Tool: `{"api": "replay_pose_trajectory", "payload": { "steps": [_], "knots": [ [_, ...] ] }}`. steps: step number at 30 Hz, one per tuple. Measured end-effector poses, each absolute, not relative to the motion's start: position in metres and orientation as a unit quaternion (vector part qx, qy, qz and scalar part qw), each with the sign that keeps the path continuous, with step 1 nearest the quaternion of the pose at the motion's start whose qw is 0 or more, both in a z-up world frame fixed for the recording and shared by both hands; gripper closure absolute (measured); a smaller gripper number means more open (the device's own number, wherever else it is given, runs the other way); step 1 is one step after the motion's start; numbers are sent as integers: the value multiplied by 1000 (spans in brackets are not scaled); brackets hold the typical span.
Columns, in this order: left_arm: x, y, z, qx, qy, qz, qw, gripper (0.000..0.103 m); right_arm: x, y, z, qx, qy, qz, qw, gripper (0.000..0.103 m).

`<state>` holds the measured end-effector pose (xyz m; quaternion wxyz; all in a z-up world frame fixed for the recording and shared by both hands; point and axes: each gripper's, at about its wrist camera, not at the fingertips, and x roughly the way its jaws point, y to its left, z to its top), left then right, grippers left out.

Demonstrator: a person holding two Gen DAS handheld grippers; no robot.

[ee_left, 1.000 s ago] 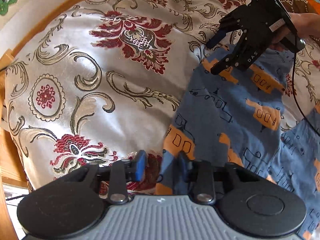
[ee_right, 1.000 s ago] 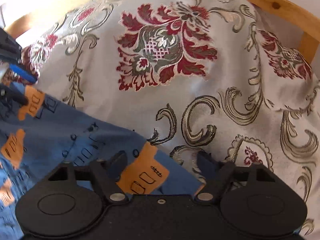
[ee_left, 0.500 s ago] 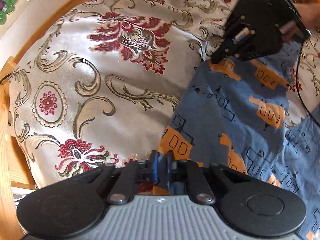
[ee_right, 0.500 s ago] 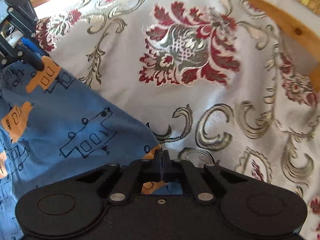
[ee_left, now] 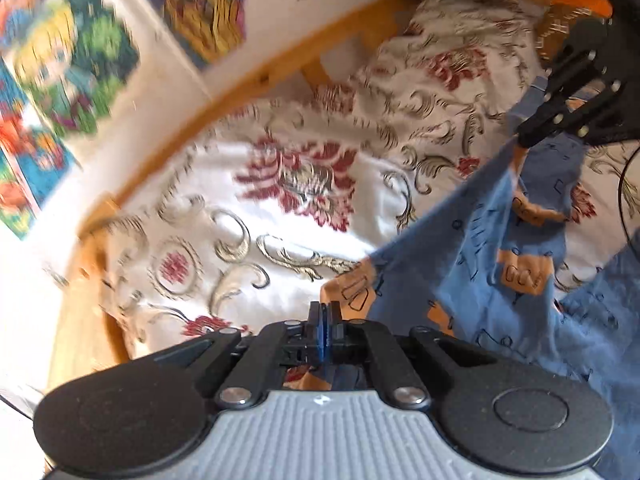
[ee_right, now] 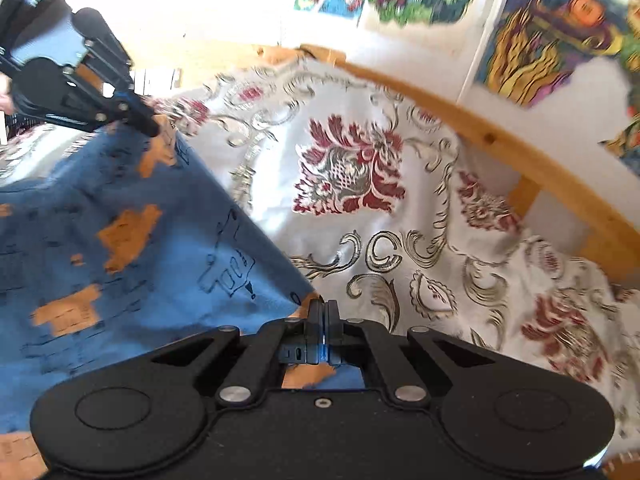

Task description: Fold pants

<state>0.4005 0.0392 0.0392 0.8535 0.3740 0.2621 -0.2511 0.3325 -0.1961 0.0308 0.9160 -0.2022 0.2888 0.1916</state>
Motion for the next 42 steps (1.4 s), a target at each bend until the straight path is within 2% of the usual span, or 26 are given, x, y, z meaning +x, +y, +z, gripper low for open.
{"api": "replay_pose_trajectory", "payload": {
  "steps": [5,8,15,21,24,27,28,30,32,40,42],
  "knots": [
    [341,47,37,381,218,-267,858,102,243,-171,46,-241,278,172,914,103],
    [302,55,30,369,218,-270,862,102,197,-151,47,-258,284,159,910,103],
    [220,76,-9,396,189,-266,858,102,108,-97,15,-255,310,99,910,103],
    [193,93,-38,427,207,-265,839,102,73,-70,-22,-256,326,100,904,103],
    [189,99,-44,441,214,-263,831,102,64,-59,-36,-296,309,107,898,103],
    [185,98,-45,444,210,-262,831,101,66,-59,-35,-289,302,102,903,103],
    [186,98,-44,444,209,-262,831,101,66,-60,-34,-293,296,100,904,98],
    [186,94,-45,451,207,-263,827,101,67,-63,-33,-307,282,104,903,76],
    [186,93,-46,459,206,-264,823,101,72,-63,-37,-319,283,114,897,70],
    [194,97,-45,452,216,-267,823,101,94,-57,-65,-339,306,132,880,70],
    [194,97,-45,452,216,-268,823,101,97,-55,-70,-350,303,123,878,73]
  ]
}}
